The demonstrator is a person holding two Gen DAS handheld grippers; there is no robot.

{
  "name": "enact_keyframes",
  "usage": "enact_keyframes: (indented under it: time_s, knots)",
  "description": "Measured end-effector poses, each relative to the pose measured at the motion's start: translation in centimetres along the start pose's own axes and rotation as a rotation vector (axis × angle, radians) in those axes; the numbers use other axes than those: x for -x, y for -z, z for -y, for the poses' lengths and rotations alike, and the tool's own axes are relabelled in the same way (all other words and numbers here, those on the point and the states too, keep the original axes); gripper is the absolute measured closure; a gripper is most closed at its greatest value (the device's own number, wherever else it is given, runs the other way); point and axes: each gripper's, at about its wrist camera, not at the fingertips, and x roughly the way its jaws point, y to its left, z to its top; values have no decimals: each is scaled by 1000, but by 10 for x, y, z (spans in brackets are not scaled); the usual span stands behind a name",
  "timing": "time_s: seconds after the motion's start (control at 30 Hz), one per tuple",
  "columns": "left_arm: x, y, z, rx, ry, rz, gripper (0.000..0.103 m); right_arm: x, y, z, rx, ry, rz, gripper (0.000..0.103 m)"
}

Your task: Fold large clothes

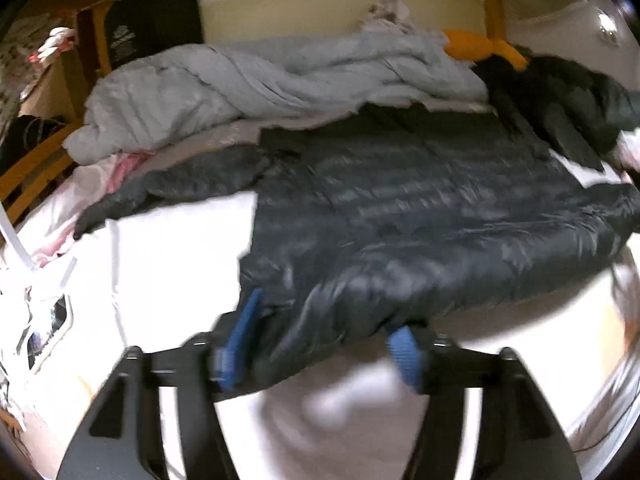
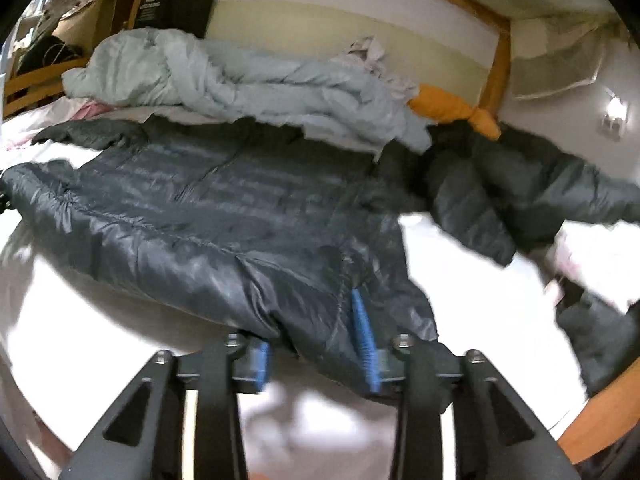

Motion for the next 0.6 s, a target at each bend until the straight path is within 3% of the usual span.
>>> enact_keyframes:
  time_s: [0.13,0.2,0.4,0.6]
  knots:
    - [-11,-31,-12,-22,-18,27,25,-3,-37,18,-8,31,63,25]
    - [-24,-49,-15,-37,-32,31,22,-10,-52,24,-7,58,89,19]
    - [-75,-84,-18,-39,-42,9,20,-72,-93,39,-66,56,54,19]
    - [-120,-77,-19,-55,-114,-20,11,-132,-93,50,-126,95,13,19]
